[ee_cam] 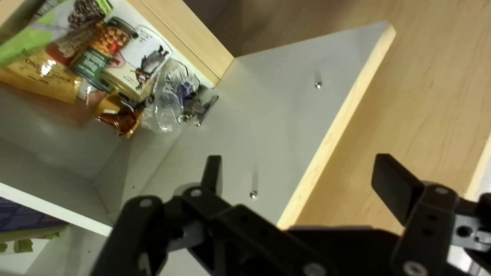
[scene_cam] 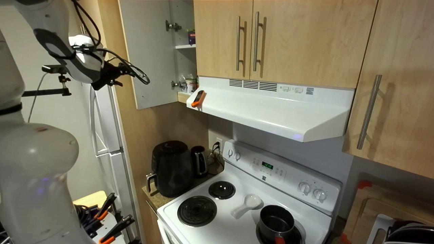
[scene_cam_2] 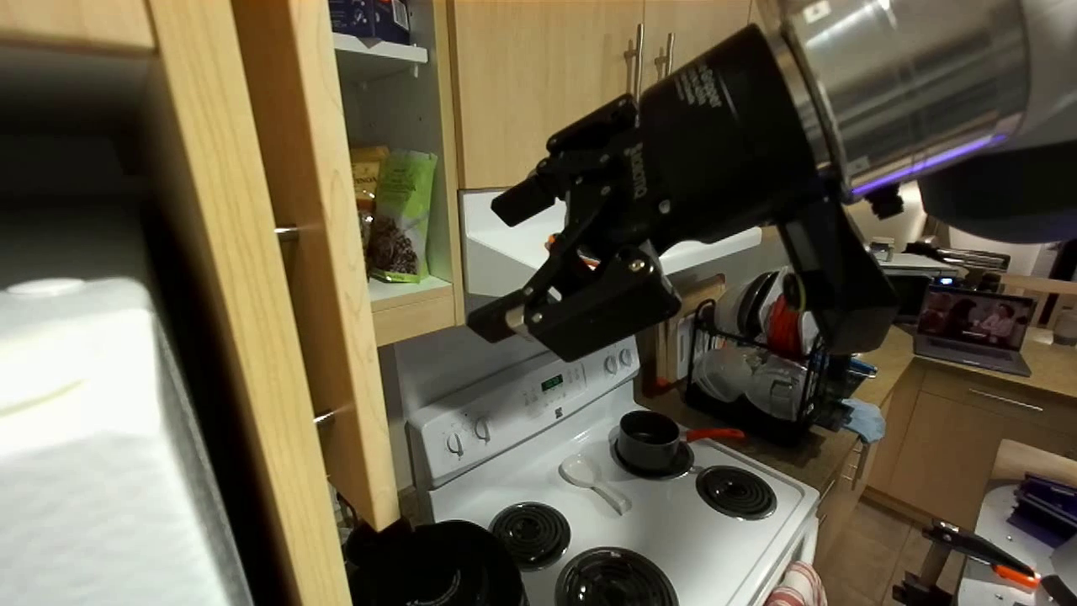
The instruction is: Open the top left cabinet door
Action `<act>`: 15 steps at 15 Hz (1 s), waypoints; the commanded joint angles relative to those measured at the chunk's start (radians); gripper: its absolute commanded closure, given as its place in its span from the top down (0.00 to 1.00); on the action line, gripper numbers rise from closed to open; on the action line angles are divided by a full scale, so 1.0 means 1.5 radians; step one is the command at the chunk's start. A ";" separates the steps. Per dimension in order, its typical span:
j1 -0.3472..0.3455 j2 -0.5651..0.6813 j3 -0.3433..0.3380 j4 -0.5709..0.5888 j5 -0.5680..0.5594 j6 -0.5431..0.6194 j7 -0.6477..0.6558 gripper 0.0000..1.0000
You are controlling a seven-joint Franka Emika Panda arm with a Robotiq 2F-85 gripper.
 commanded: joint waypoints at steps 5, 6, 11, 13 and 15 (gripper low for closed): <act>-0.061 -0.131 -0.014 -0.150 0.123 0.018 0.005 1.00; -0.068 -0.146 -0.016 -0.167 0.140 0.019 0.004 1.00; -0.097 -0.208 -0.028 -0.237 0.211 0.020 -0.005 1.00; -0.108 -0.228 -0.033 -0.259 0.231 0.017 -0.008 1.00; -0.122 -0.246 -0.043 -0.281 0.252 0.018 -0.013 1.00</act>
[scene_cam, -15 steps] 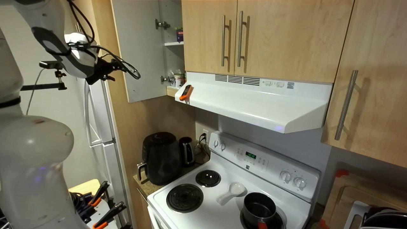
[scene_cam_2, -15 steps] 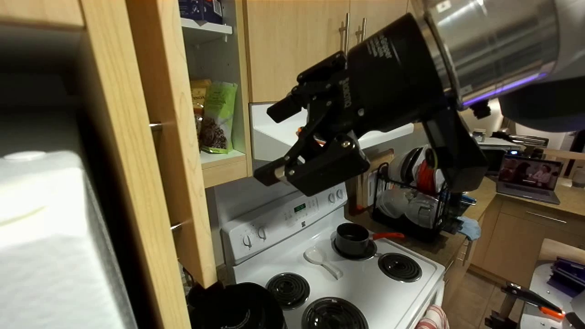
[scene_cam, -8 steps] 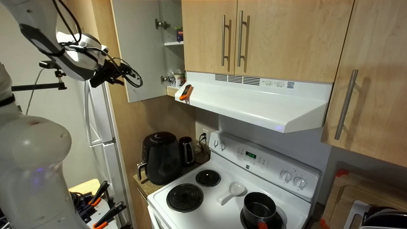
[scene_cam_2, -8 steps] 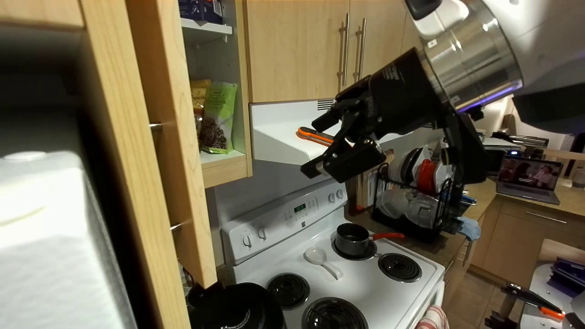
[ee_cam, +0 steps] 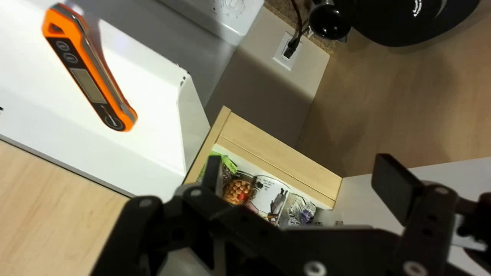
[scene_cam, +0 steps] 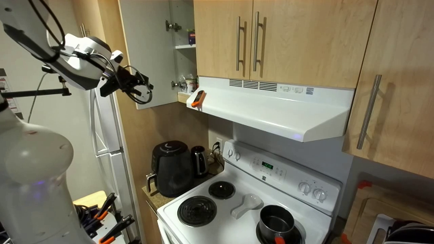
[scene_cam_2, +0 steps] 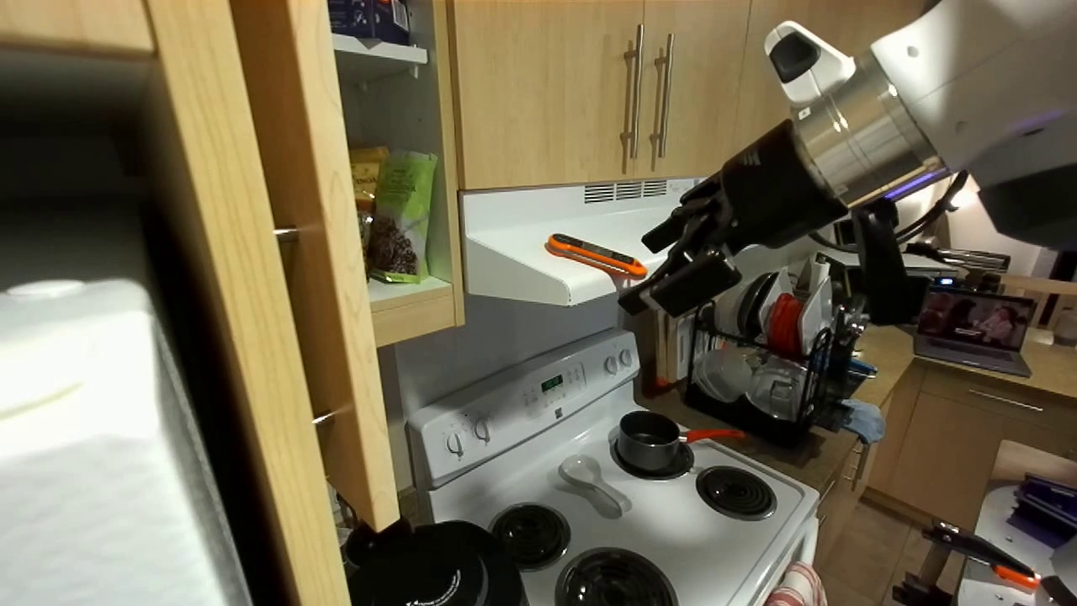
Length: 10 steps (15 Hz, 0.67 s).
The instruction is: Open the top left cabinet door
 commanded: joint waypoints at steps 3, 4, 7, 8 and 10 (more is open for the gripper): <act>-0.049 -0.073 -0.026 -0.075 0.061 0.018 -0.019 1.00; -0.059 -0.080 -0.035 -0.083 0.071 0.018 -0.024 1.00; -0.089 -0.100 -0.062 -0.102 0.091 0.018 -0.035 1.00; -0.098 -0.106 -0.073 -0.107 0.103 0.018 -0.045 1.00; -0.112 -0.113 -0.098 -0.116 0.130 0.024 -0.069 1.00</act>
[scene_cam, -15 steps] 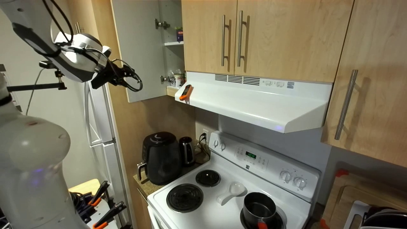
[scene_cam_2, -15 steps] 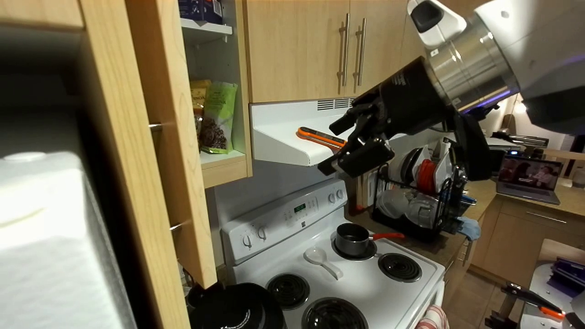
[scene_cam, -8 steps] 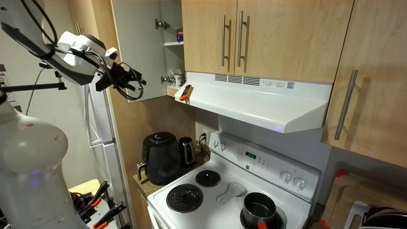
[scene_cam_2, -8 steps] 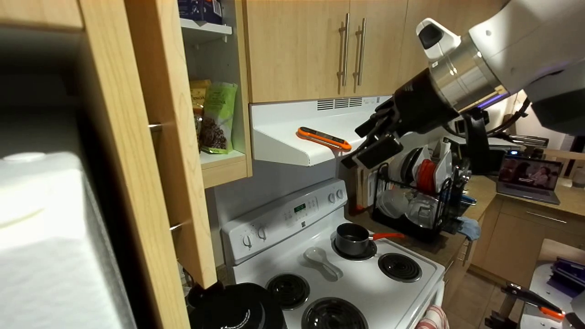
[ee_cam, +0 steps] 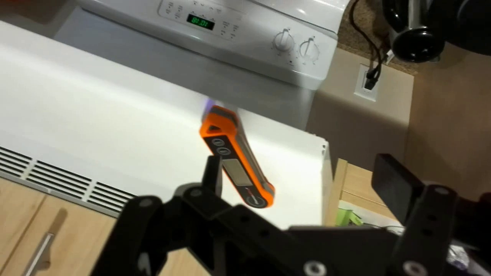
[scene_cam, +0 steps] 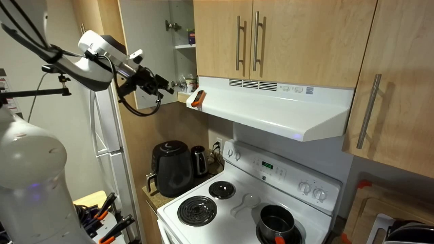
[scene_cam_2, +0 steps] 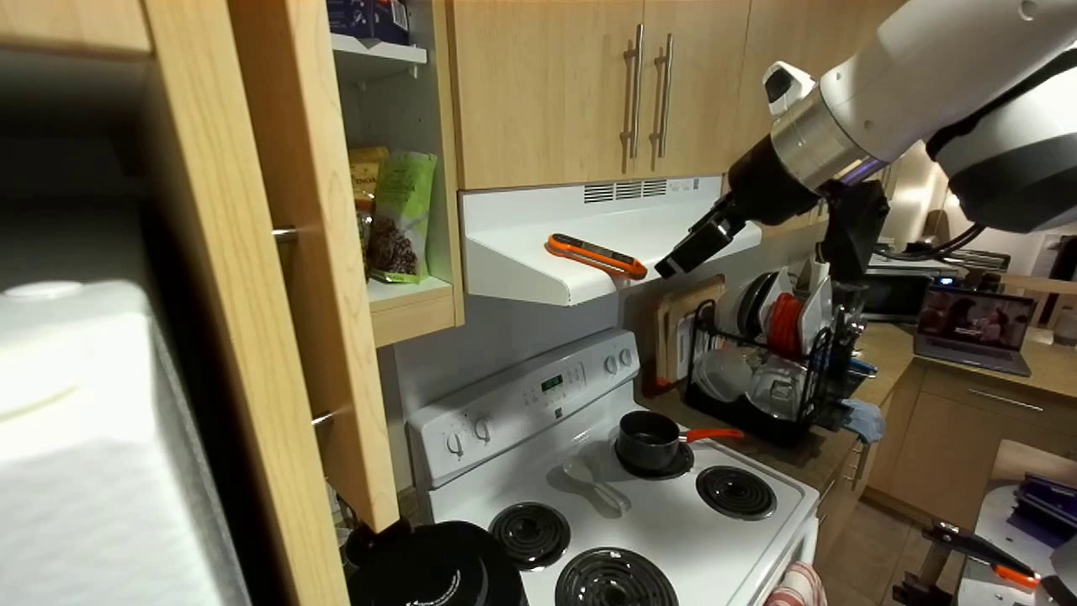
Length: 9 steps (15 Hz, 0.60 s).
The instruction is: Open the top left cabinet door
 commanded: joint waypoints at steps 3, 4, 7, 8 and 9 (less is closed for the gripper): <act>-0.034 -0.028 -0.062 -0.031 0.130 0.032 -0.125 1.00; -0.034 -0.025 -0.076 -0.029 0.171 0.039 -0.158 1.00; -0.037 -0.008 -0.094 -0.016 0.309 0.052 -0.259 1.00; -0.039 -0.004 -0.094 -0.013 0.358 0.054 -0.293 1.00; -0.041 -0.001 -0.094 -0.011 0.410 0.052 -0.330 1.00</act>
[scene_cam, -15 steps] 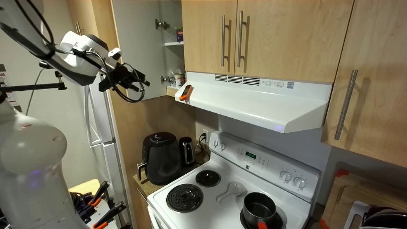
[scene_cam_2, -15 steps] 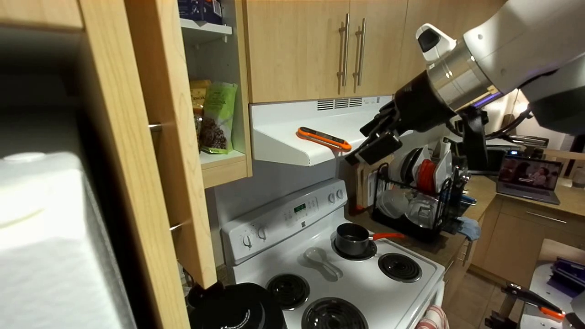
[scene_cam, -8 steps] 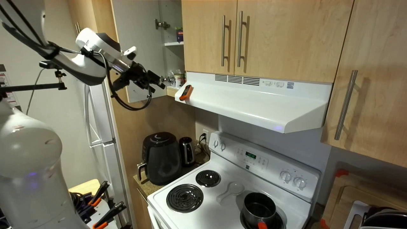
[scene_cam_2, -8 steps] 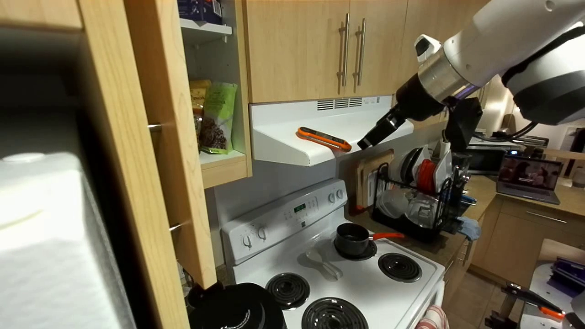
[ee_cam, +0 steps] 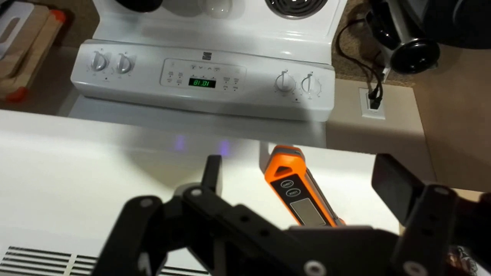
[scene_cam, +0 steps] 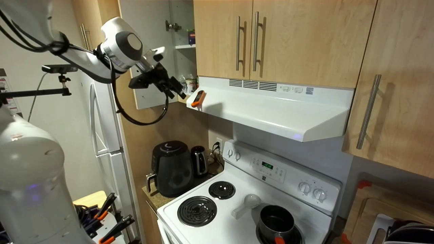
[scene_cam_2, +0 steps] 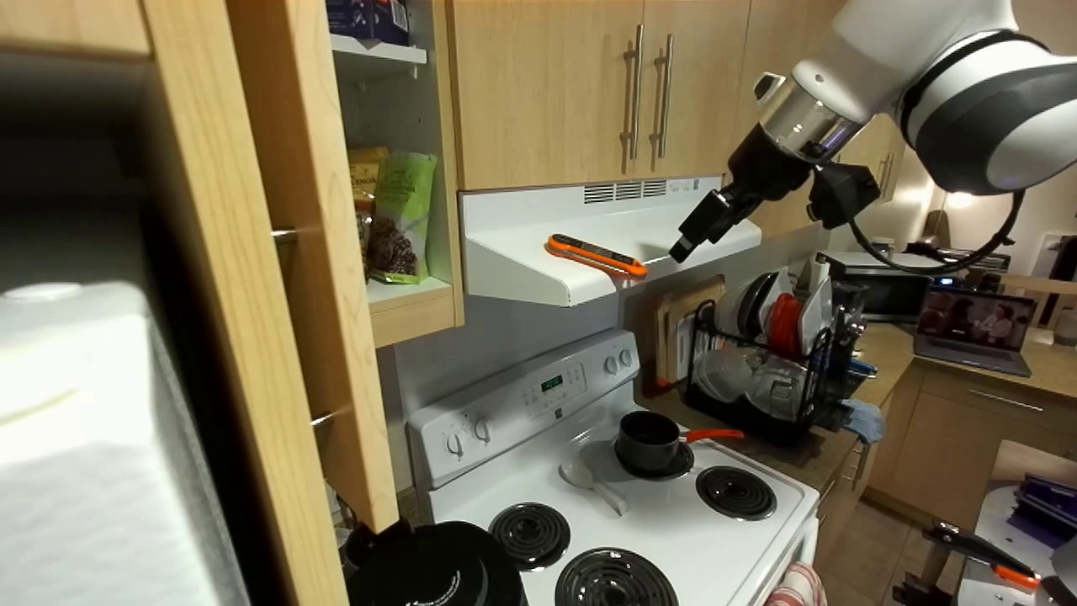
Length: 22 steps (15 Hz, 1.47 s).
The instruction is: Open the top left cabinet door
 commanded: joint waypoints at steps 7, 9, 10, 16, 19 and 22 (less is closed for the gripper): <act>-0.025 -0.002 -0.015 -0.003 0.355 -0.036 -0.257 1.00; -0.038 -0.019 -0.018 -0.005 0.379 -0.065 -0.275 1.00; -0.044 -0.028 -0.019 -0.005 0.387 -0.080 -0.281 1.00; -0.066 -0.106 -0.024 0.003 0.405 -0.177 -0.302 1.00; -0.072 -0.137 -0.022 0.007 0.404 -0.209 -0.301 1.00; -0.075 -0.178 -0.012 0.017 0.401 -0.256 -0.290 1.00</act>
